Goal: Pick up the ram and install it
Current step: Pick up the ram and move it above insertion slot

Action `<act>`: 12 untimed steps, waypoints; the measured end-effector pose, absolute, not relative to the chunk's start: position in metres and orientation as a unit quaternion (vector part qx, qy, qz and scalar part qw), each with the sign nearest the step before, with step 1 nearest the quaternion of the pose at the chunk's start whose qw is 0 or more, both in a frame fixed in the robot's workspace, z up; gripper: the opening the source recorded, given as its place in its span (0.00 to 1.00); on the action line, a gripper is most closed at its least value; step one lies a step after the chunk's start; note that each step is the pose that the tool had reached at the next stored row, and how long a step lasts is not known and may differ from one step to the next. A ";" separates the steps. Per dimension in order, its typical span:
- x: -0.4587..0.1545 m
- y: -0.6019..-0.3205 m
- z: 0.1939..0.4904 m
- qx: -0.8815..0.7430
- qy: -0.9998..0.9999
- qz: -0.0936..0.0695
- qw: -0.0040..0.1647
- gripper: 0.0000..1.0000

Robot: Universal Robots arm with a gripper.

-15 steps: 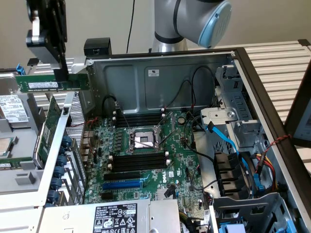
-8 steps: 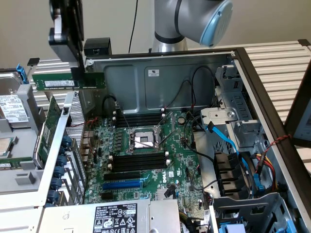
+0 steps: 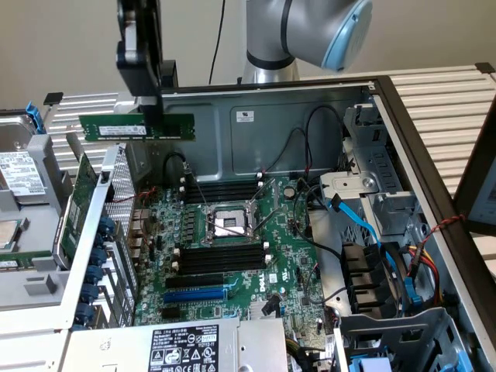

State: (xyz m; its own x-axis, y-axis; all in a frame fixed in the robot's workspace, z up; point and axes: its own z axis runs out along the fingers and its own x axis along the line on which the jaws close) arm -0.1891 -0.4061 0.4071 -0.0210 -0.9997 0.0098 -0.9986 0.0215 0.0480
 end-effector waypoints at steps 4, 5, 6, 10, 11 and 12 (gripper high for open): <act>-0.171 -0.406 0.405 0.700 -0.714 -0.015 0.021 0.12; -0.166 -0.406 0.404 0.700 -0.714 -0.015 0.021 0.12; -0.162 -0.406 0.404 0.700 -0.713 -0.015 0.021 0.12; -0.145 -0.406 0.401 0.703 -0.711 -0.015 0.021 0.12; -0.143 -0.406 0.400 0.704 -0.709 -0.015 0.022 0.12; -0.142 -0.406 0.399 0.705 -0.708 -0.015 0.021 0.12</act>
State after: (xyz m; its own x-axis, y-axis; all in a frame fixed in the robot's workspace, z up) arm -0.1423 -0.4057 0.3986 -0.0041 -0.9999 0.0096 -0.9987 0.0046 0.0511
